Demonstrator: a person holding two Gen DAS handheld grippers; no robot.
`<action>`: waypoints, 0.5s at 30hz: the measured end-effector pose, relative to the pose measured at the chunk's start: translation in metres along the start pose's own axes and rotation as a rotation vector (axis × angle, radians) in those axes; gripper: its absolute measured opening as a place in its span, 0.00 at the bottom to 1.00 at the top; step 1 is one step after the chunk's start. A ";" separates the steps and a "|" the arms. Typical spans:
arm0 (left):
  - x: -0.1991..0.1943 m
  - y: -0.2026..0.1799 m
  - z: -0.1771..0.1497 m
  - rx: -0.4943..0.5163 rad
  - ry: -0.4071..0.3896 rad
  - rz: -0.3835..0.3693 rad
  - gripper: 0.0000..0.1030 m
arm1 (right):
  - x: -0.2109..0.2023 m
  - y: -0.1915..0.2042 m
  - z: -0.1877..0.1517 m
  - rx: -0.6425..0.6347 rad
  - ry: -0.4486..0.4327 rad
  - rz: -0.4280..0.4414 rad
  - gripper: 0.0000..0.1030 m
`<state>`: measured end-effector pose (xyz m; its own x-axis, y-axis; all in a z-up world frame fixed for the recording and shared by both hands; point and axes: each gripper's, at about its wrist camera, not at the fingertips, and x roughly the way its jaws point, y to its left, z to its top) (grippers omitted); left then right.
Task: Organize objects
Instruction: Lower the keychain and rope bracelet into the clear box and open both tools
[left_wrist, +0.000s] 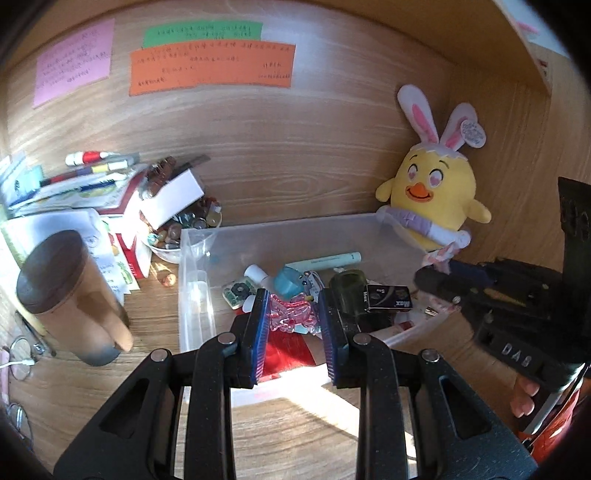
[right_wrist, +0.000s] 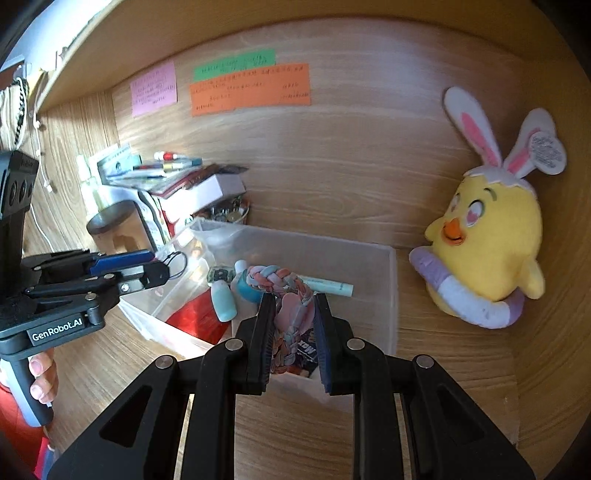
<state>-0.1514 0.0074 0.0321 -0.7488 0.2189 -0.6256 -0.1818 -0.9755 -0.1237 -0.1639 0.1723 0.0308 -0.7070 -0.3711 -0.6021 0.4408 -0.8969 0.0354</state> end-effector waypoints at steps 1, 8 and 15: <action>0.004 0.001 0.000 -0.002 0.007 0.001 0.25 | 0.005 0.001 0.000 -0.001 0.011 0.003 0.18; 0.025 0.009 -0.005 -0.021 0.051 0.002 0.25 | 0.036 0.012 -0.005 -0.005 0.084 0.044 0.18; 0.035 0.015 -0.009 -0.037 0.065 -0.001 0.25 | 0.049 0.018 -0.008 -0.021 0.106 0.032 0.18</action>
<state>-0.1746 0.0007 0.0012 -0.7052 0.2193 -0.6742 -0.1577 -0.9757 -0.1524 -0.1859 0.1398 -0.0042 -0.6300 -0.3712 -0.6822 0.4746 -0.8793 0.0401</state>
